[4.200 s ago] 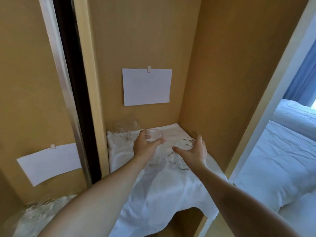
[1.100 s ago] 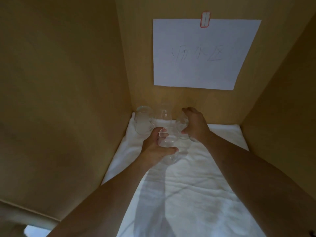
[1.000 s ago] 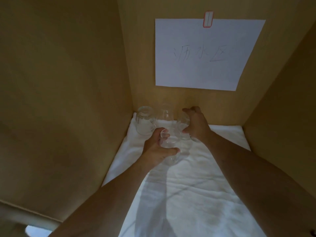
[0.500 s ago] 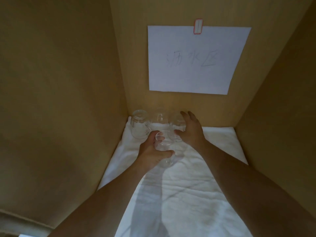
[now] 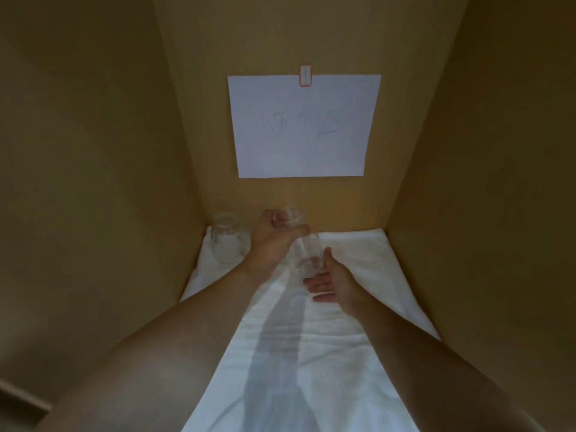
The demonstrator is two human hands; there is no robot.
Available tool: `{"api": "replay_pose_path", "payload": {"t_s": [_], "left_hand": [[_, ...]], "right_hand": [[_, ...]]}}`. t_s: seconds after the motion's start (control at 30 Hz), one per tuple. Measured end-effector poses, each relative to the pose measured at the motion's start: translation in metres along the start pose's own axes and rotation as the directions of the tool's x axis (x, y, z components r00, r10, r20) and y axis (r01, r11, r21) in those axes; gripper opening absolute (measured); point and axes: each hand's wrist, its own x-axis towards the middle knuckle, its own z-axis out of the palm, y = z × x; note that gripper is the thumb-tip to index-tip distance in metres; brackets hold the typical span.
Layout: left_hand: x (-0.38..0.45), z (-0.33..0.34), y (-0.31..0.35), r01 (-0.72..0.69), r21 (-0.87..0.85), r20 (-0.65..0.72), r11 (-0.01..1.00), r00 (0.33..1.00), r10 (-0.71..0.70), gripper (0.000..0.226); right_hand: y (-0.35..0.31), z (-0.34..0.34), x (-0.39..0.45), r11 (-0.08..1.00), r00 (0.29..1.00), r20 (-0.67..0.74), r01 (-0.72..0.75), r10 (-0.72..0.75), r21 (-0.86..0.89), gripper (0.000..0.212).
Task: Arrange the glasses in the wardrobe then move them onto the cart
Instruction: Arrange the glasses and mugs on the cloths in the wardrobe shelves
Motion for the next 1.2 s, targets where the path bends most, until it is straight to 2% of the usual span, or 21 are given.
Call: {"api": "replay_pose_path", "payload": {"t_s": [0.07,0.13,0.2,0.27,0.3,0.37,0.43,0.5,0.6,0.73,0.8,0.9,1.2], "left_hand": [[-0.001,0.013,0.007,-0.019,-0.04,0.047,0.999,0.999,0.021,0.054],[-0.002,0.023,0.008,-0.024,-0.052,0.096,0.998,0.995,0.029,0.056],[-0.002,0.027,0.003,-0.033,-0.042,0.143,0.999,0.989,0.039,0.062],[-0.001,0.026,-0.001,-0.087,0.013,0.155,0.996,0.984,0.084,0.073],[0.0,0.023,-0.003,-0.125,0.092,0.141,0.988,0.984,0.111,0.079],[0.003,0.014,-0.006,-0.175,0.289,0.096,0.941,0.984,0.153,0.09],[0.008,0.005,-0.01,-0.194,0.459,0.056,0.867,0.98,0.189,0.091],[0.012,-0.003,-0.015,-0.182,0.585,0.05,0.79,0.981,0.189,0.088],[0.012,-0.013,-0.026,-0.163,0.667,0.086,0.727,0.986,0.142,0.08],[0.012,-0.019,-0.041,-0.123,0.705,0.096,0.698,0.992,0.078,0.071],[0.012,-0.021,-0.045,-0.121,0.723,0.109,0.681,0.992,0.06,0.072],[0.013,-0.026,-0.05,-0.127,0.741,0.128,0.659,0.991,0.047,0.073],[0.014,-0.048,-0.063,-0.147,0.799,0.164,0.584,0.986,0.024,0.067]], "right_hand": [[-0.002,-0.01,-0.006,0.957,0.976,0.216,-0.078,0.016,0.28,0.086],[-0.008,-0.018,-0.011,0.855,0.954,0.293,-0.096,-0.067,0.51,0.084],[-0.016,-0.026,-0.011,0.748,0.966,0.199,-0.01,-0.164,0.663,0.073],[-0.029,-0.036,-0.009,0.69,0.977,0.047,0.111,-0.206,0.715,0.052],[-0.036,-0.042,-0.009,0.707,0.981,-0.012,0.15,-0.196,0.691,0.044],[-0.048,-0.056,-0.012,0.822,0.984,-0.085,0.177,-0.157,0.541,0.047],[-0.056,-0.066,-0.014,0.933,0.968,-0.176,0.224,-0.179,0.282,0.062],[-0.061,-0.069,-0.011,0.956,0.926,-0.257,0.293,-0.277,0.026,0.064],[-0.064,-0.065,0.0,0.882,0.831,-0.315,0.378,-0.457,-0.282,0.07],[-0.06,-0.051,0.017,0.666,0.802,-0.211,0.283,-0.559,-0.69,0.085],[-0.06,-0.045,0.025,0.602,0.787,-0.171,0.292,-0.593,-0.744,0.086],[-0.064,-0.037,0.039,0.592,0.782,-0.144,0.323,-0.606,-0.738,0.086],[-0.075,-0.029,0.072,0.557,0.774,-0.144,0.298,-0.616,-0.775,0.088]]}}
